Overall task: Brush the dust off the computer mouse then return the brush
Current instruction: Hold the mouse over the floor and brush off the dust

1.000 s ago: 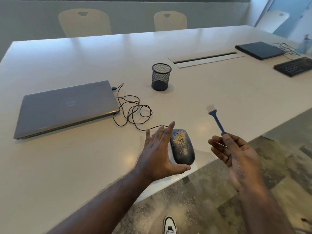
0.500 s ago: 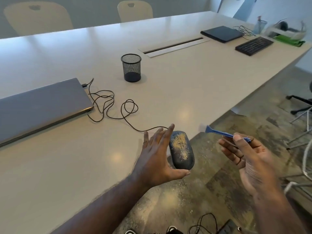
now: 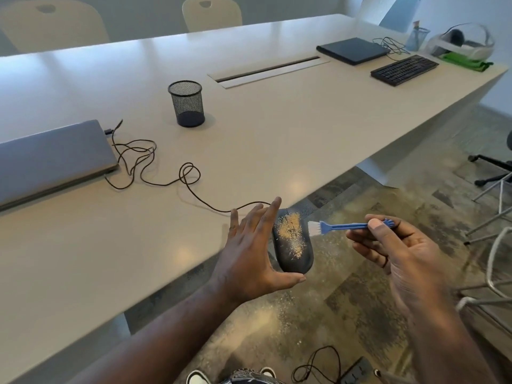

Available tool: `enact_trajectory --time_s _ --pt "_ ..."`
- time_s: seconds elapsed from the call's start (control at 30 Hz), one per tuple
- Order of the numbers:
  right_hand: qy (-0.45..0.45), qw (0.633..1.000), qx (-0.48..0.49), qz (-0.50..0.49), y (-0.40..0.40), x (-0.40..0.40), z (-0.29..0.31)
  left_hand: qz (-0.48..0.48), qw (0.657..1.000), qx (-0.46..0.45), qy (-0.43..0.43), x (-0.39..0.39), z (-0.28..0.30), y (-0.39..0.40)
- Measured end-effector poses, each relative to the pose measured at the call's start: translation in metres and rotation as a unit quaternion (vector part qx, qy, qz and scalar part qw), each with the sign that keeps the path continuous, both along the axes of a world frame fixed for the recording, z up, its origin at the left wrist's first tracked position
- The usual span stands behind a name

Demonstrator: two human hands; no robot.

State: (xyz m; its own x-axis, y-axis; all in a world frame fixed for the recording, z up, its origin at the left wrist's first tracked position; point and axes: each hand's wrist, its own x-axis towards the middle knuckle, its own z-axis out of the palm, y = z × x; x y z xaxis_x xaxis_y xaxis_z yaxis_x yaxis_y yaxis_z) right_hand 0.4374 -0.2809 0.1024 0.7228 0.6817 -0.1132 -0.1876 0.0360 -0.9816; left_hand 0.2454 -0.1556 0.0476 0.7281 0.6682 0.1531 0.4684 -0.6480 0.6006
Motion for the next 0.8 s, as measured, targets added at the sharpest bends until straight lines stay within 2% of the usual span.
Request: enact_trajectory --time_s 0.3,0.8 --pt "-0.024 0.999 -0.042 0.002 -0.017 0.027 -0.013 0.025 1.000 -0.001 -0.007 0.023 -0.011 -0.030" --pt "-0.039 0.998 -0.049 -0.010 -0.019 0.017 -0.027 0.008 1.000 -0.004 -0.004 0.022 -0.015 -0.038"
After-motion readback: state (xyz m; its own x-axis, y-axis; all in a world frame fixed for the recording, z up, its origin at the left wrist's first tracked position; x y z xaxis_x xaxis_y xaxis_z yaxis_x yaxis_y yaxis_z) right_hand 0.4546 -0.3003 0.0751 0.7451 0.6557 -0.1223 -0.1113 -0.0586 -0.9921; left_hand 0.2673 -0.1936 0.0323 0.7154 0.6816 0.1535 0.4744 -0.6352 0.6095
